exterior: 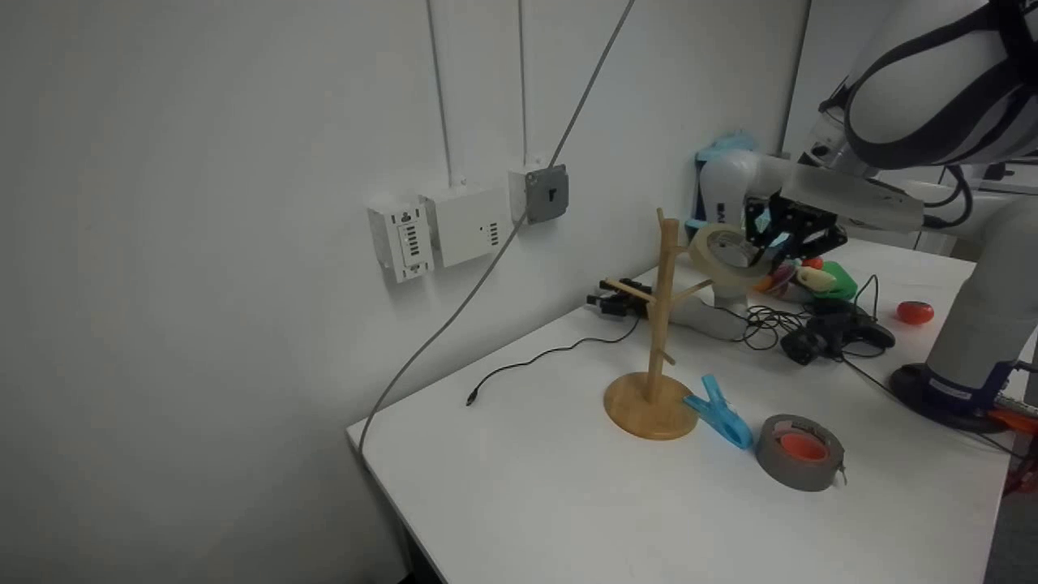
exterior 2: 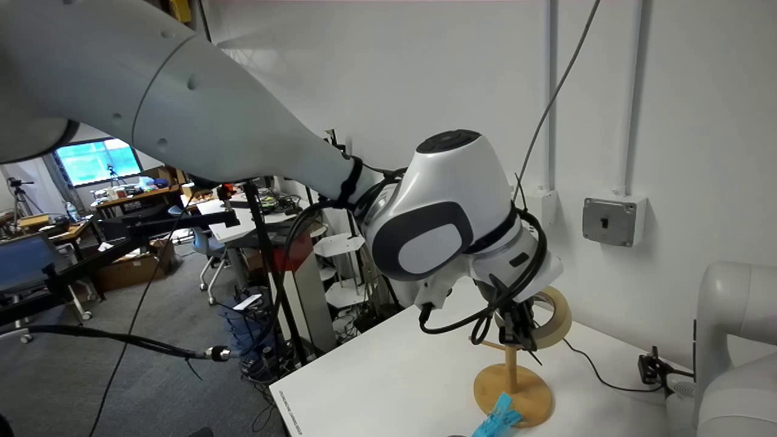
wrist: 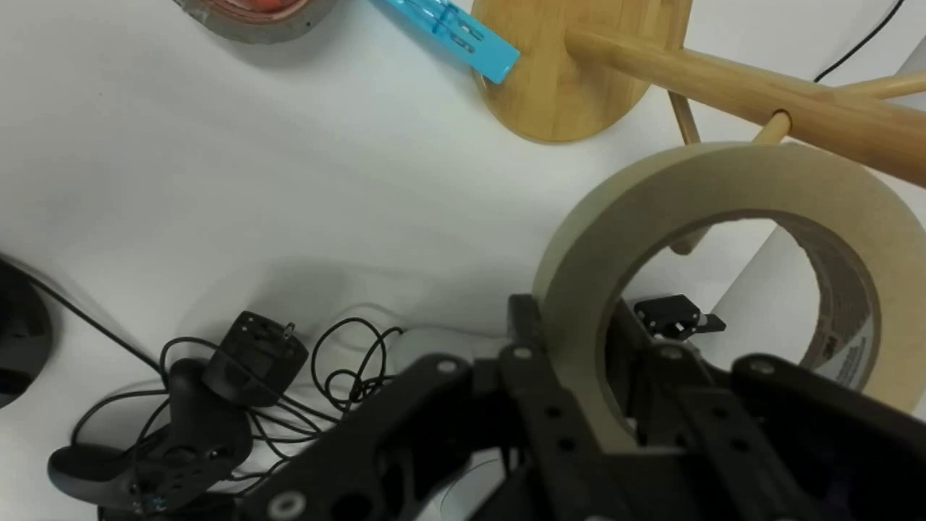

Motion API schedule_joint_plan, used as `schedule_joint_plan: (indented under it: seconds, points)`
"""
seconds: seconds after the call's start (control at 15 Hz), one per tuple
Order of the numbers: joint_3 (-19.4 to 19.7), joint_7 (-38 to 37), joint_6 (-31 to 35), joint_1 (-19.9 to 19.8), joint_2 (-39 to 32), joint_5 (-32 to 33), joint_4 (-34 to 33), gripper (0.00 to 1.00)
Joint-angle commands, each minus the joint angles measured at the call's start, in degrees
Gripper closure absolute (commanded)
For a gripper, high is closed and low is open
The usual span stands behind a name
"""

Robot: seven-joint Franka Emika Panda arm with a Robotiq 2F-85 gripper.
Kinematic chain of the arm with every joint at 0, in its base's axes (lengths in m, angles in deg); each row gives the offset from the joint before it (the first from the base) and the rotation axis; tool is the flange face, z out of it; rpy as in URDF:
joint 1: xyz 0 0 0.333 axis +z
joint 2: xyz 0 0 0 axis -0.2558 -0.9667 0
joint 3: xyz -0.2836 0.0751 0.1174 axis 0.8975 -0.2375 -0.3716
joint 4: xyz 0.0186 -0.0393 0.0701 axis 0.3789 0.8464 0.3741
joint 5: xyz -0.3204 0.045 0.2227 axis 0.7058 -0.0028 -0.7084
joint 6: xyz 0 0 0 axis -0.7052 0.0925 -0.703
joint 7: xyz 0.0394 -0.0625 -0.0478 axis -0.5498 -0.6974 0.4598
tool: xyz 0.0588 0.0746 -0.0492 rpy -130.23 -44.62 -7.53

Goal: Hang the smaller tape on the wooden rack

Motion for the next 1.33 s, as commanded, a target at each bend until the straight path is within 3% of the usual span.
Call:
schedule_joint_plan:
  seconds: [0.0,1.13,1.2,1.27]
  points:
    - [0.3,-1.0,1.2,0.4,-1.7,-0.2,-1.6,0.94]
    - [-1.0,-1.0,-0.2,1.0,-3.9,-1.3,-1.8,0.94]
    - [-0.9,-1.1,-0.3,1.1,-4.1,-1.2,-1.9,0.76]
    - [-0.8,-1.2,-0.2,1.1,-4.3,-1.0,-1.9,0.50]
